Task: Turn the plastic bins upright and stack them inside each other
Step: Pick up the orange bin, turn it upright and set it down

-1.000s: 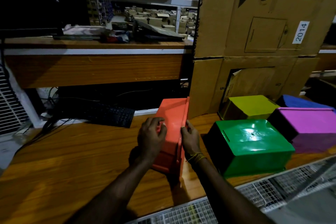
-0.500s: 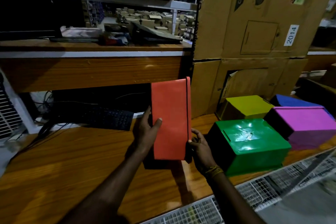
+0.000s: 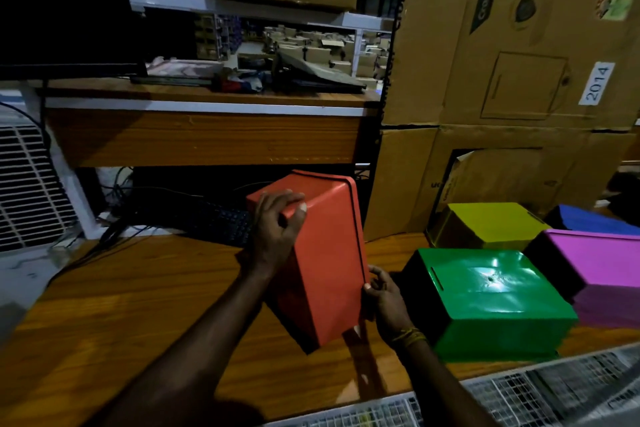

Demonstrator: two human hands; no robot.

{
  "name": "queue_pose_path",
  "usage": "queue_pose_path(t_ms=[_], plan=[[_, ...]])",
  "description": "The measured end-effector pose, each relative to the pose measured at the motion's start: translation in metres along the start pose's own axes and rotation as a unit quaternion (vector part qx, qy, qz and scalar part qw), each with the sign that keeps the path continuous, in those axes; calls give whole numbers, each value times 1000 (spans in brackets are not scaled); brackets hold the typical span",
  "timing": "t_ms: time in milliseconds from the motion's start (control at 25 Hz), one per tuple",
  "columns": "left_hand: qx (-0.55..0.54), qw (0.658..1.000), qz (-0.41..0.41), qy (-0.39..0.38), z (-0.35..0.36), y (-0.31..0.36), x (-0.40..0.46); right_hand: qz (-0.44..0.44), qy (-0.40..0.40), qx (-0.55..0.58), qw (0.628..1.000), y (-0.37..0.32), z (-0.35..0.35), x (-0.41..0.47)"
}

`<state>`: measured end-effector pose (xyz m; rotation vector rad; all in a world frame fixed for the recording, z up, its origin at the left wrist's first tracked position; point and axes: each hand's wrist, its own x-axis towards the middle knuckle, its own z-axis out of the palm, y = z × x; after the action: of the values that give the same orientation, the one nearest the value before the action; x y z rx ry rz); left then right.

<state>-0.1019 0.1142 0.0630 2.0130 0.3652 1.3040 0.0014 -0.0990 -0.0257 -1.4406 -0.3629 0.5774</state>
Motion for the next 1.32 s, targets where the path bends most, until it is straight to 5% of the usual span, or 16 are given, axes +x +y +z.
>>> queue_pose_path(t_ms=[280,680,920,1200,1320], plan=[[170,984,7,44,54,39,-48,-119,64,-62,989,-12,1,52],[278,960,-21,32,104,71,-95,-134,-14,1,991,-88,2,75],[327,932,-146,66,73,55,-31,-92,-48,14,995,-99,-9,75],[311,938,-153,-4,41,35,-9,-115,-93,-39,988,-99,8,56],[316,934,-167,17,26,29,-14,-133,-35,-107,985,-101,23,51]])
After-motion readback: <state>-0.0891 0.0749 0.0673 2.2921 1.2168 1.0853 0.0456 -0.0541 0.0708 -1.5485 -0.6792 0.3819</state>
